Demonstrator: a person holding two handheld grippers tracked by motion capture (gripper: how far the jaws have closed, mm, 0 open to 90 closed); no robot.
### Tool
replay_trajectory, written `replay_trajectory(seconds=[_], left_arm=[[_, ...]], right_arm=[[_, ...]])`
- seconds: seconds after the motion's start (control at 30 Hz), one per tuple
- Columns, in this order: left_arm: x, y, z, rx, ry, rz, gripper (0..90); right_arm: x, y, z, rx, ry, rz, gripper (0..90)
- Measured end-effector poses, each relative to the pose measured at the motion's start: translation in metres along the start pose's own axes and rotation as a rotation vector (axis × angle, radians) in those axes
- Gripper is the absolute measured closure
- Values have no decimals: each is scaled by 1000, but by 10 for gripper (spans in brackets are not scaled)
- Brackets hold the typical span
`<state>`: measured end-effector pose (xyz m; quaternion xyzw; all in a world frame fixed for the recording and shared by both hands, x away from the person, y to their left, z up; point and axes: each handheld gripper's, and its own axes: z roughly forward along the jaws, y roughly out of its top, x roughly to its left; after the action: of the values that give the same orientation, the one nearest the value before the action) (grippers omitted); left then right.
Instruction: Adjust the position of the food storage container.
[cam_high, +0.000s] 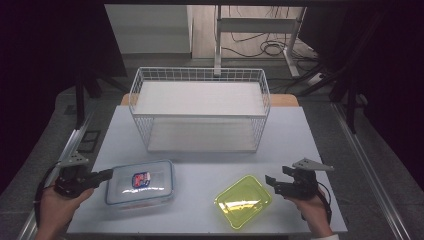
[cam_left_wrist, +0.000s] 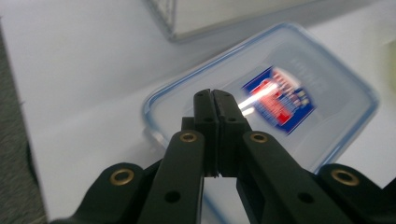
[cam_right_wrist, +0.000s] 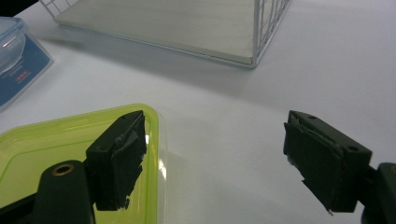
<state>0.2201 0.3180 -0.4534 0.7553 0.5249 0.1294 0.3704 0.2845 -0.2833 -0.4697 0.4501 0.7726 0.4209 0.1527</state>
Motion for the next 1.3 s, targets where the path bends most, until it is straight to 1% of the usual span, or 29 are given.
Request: replay_trajectory(seconds=[0.03,0.17,0.27,0.33,0.37,0.5,0.57,0.93,1.13,1.3], left_arm=[[2,-2,-1,6,6,-2,898],[11,-13,-2,49,63,-12,900],[18,-23,1,90,72,-30,900],[21,-28,4,111,60,-41,900],[23,-32,7,125,44,-50,900],[23,-34,10,131,36,-51,900],[21,-35,13,144,30,-46,900],[19,-39,24,187,40,-44,900],[18,-38,30,205,49,-38,900],[15,-34,35,206,28,-33,900]], right_arm=[[0,0,0,-1,1,0,213],[1,1,-1,-3,1,4,213],[1,1,-1,-2,-1,6,213],[1,1,-1,0,-4,7,213],[1,1,-1,2,-5,7,213],[1,0,0,6,-3,5,213],[1,0,0,10,-3,3,213],[0,-1,1,22,-9,11,213],[1,-1,2,27,-8,9,213],[2,-1,3,26,-4,6,213]])
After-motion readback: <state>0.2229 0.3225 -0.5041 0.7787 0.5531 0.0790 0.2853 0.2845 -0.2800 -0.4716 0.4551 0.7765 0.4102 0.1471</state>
